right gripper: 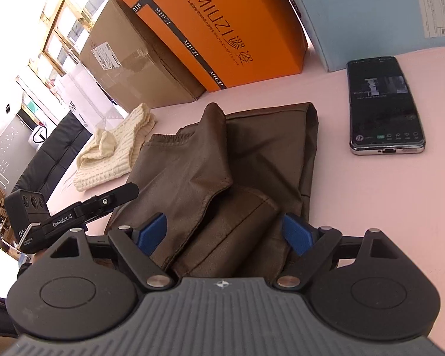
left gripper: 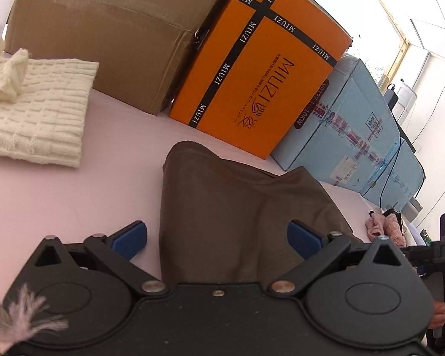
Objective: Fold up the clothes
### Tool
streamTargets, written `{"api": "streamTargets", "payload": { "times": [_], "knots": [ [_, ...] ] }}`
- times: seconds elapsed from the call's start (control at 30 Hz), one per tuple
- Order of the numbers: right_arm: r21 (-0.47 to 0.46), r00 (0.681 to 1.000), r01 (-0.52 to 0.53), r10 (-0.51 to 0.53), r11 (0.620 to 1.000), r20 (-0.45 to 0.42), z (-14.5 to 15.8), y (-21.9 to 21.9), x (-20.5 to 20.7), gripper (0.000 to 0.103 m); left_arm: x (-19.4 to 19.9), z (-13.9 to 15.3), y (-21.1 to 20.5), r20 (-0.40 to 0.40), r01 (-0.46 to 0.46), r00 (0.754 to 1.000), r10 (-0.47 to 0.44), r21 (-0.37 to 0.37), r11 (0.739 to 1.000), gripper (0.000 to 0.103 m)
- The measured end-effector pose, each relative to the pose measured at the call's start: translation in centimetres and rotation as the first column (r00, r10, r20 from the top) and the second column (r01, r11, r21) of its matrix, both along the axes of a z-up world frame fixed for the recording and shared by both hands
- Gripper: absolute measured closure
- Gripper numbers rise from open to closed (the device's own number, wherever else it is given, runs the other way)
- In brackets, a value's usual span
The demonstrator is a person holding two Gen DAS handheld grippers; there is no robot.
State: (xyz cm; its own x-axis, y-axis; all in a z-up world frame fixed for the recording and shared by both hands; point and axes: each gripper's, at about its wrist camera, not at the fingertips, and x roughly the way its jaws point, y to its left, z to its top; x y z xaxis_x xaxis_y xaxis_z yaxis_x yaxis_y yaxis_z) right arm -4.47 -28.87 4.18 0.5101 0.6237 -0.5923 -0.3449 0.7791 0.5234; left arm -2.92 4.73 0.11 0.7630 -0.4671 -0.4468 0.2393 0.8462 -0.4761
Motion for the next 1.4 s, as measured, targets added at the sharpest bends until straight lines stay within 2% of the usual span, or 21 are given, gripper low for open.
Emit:
{"api": "streamTargets", "payload": {
  "times": [0.03,0.13,0.2,0.23,0.27,0.3,0.4,0.47,0.53,0.57,0.67,0.7,0.8,0.93,1.07,1.17,1.27,1.4],
  "knots": [
    [0.009,1.0,-0.001,0.001,1.0,0.006,0.0,0.2,0.3,0.02,0.0,0.0,0.0,0.001,0.002,1.0,-0.002,0.001,1.0,0.0],
    [-0.011,1.0,-0.009,0.009,1.0,0.03,-0.1,1.4,1.0,0.035,0.0,0.0,-0.1,0.002,0.01,1.0,-0.01,-0.002,1.0,0.0],
    [-0.036,0.998,-0.023,0.024,0.999,0.051,-0.2,2.2,1.3,0.055,0.0,0.0,0.0,0.001,0.023,1.0,-0.023,-0.014,1.0,0.0],
    [-0.039,0.997,-0.035,0.038,0.999,0.071,-0.2,2.5,1.2,0.061,0.0,-0.1,0.0,0.001,0.032,1.0,-0.032,-0.021,0.999,0.0],
    [-0.042,0.994,-0.048,0.051,0.998,0.092,-0.2,2.7,1.0,0.072,0.0,-0.1,0.0,0.001,0.04,0.999,-0.04,-0.031,0.999,0.0],
    [-0.042,0.989,-0.059,0.064,0.997,0.132,-0.1,2.9,0.7,0.079,0.0,-0.2,0.1,0.001,0.044,0.999,-0.044,-0.04,0.998,0.0],
    [-0.043,0.956,-0.074,0.083,0.996,0.281,1.1,2.8,-0.7,0.087,0.0,-0.3,0.6,0.008,0.053,0.999,-0.053,-0.088,0.995,0.0],
    [-0.051,0.939,-0.046,0.06,0.998,0.337,1.8,2.0,-1.3,0.087,0.0,-0.4,0.8,0.01,0.053,0.999,-0.052,-0.109,0.993,0.0],
    [-0.067,0.94,-0.01,0.032,0.998,0.341,1.7,1.2,-1.4,0.087,0.1,-0.5,0.7,0.0,0.061,0.998,-0.062,-0.107,0.992,0.0],
    [-0.085,0.944,0.013,0.016,0.996,0.331,1.5,0.8,-1.4,0.081,0.2,-0.5,0.6,-0.005,0.066,0.998,-0.067,-0.106,0.992,0.0],
    [-0.148,0.947,0.106,-0.054,0.983,0.318,0.7,0.1,-1.5,0.043,0.1,-0.6,0.2,-0.005,0.085,0.996,-0.086,-0.091,0.992,0.0],
    [-0.158,0.944,0.132,-0.076,0.978,0.32,0.5,-0.1,-1.6,0.035,0.1,-0.6,0.1,-0.005,0.09,0.996,-0.091,-0.087,0.992,0.0],
    [-0.175,0.948,0.141,-0.082,0.974,0.306,0.1,-0.1,-1.5,0.029,0.0,-0.6,-0.2,-0.004,0.096,0.995,-0.097,-0.072,0.993,0.0],
    [-0.23,0.965,0.144,-0.085,0.963,0.247,-1.5,0.7,-0.6,0.029,0.0,-0.6,-0.3,-0.003,0.095,0.995,-0.096,-0.064,0.993,0.0],
    [-0.254,0.957,0.153,-0.08,0.955,0.278,-2.3,1.2,-1.0,0.026,0.1,-0.6,-0.2,-0.005,0.095,0.995,-0.095,-0.068,0.993,0.0],
    [-0.218,0.96,0.152,-0.092,0.964,0.264,-2.3,0.7,-0.9,0.024,0.2,-0.6,0.0,-0.009,0.099,0.995,-0.1,-0.084,0.992,0.0],
    [-0.165,0.967,0.148,-0.108,0.975,0.23,-2.2,0.2,-0.4,0.019,1.0,-0.4,0.6,-0.049,0.12,0.991,-0.127,-0.128,0.985,0.0],
    [-0.086,0.975,0.165,-0.15,0.983,0.163,-1.9,-0.8,0.3,0.017,3.9,0.2,1.5,-0.127,0.21,0.965,-0.228,-0.136,0.968,0.0]
  ]
}}
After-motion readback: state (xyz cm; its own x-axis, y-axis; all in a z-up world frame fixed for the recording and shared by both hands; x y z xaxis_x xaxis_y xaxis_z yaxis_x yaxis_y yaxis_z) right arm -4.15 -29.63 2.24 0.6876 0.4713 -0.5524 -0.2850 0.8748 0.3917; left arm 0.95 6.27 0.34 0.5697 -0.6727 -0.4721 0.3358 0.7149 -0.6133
